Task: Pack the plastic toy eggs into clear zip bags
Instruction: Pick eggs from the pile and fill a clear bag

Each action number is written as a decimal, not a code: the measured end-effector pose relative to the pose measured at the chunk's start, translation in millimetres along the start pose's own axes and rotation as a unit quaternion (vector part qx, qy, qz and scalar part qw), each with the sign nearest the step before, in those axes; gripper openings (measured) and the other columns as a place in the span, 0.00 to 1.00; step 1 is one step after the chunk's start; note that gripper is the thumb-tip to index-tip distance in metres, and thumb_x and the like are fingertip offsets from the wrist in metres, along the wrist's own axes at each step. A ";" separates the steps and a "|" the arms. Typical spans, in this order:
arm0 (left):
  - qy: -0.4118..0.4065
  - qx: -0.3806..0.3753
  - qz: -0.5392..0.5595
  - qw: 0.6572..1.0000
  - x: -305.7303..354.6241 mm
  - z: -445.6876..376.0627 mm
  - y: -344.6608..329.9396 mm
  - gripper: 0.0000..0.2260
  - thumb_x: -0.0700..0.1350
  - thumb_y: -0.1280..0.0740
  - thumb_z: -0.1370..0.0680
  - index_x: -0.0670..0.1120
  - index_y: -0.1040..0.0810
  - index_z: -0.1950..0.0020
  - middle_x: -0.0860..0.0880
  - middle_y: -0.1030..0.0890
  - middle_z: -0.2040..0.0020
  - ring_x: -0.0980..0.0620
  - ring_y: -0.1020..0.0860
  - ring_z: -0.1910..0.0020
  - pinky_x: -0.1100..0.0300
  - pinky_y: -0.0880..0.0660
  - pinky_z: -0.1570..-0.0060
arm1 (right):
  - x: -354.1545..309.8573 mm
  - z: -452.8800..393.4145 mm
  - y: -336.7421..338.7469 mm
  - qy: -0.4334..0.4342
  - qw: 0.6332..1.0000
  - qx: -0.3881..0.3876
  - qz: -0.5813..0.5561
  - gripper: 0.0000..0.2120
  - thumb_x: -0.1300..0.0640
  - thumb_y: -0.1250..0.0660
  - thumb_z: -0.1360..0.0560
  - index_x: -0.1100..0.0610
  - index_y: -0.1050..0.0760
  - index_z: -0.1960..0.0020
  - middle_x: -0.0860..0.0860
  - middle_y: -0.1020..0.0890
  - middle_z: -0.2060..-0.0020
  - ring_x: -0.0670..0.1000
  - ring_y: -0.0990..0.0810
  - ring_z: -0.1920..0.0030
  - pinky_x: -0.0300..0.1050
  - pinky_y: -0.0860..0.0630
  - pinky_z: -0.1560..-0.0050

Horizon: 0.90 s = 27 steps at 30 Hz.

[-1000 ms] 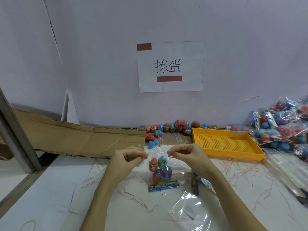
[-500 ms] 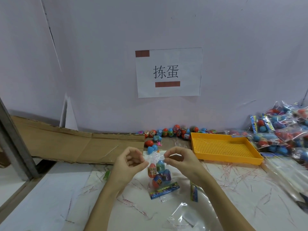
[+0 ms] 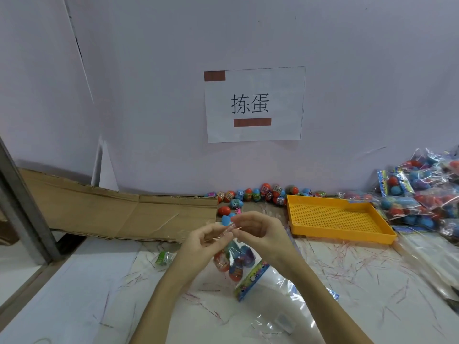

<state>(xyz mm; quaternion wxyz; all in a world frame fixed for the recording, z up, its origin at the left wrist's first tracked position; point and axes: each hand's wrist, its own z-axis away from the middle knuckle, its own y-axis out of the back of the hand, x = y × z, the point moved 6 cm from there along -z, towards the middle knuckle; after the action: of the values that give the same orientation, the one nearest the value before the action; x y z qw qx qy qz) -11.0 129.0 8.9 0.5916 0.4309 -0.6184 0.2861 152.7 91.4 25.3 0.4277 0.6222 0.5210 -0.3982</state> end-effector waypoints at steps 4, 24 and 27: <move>0.043 0.100 0.070 0.992 -11.9 -2.4 13.4 0.08 0.49 0.26 0.23 0.48 0.14 0.47 0.49 0.13 0.51 0.49 0.14 0.50 0.59 0.18 0.53 | 0.4 -2.3 11.1 0.000 0.995 0.049 0.081 0.08 0.53 0.28 0.22 0.48 0.18 0.43 0.38 0.15 0.51 0.42 0.15 0.50 0.35 0.19 0.53; 0.079 0.154 0.149 0.974 -20.7 -3.6 21.1 0.07 0.48 0.27 0.21 0.45 0.16 0.54 0.44 0.14 0.53 0.49 0.17 0.58 0.58 0.18 0.62 | 20.9 -0.1 14.1 -0.126 0.988 0.089 -0.009 0.06 0.54 0.29 0.21 0.53 0.16 0.54 0.48 0.13 0.59 0.46 0.15 0.56 0.36 0.19 0.58; 0.079 0.112 0.131 0.982 -19.1 -4.3 19.6 0.05 0.44 0.29 0.20 0.45 0.16 0.54 0.46 0.13 0.53 0.50 0.16 0.57 0.58 0.19 0.61 | 12.2 0.5 18.0 -0.088 0.990 0.097 0.043 0.07 0.54 0.31 0.20 0.50 0.16 0.54 0.46 0.14 0.61 0.48 0.15 0.56 0.40 0.17 0.56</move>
<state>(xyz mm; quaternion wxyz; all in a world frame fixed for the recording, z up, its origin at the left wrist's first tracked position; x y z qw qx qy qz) -27.4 145.6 -6.1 0.5436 0.3858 -0.5848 0.4623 172.2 93.0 15.8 0.4261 0.6452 0.4128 -0.4814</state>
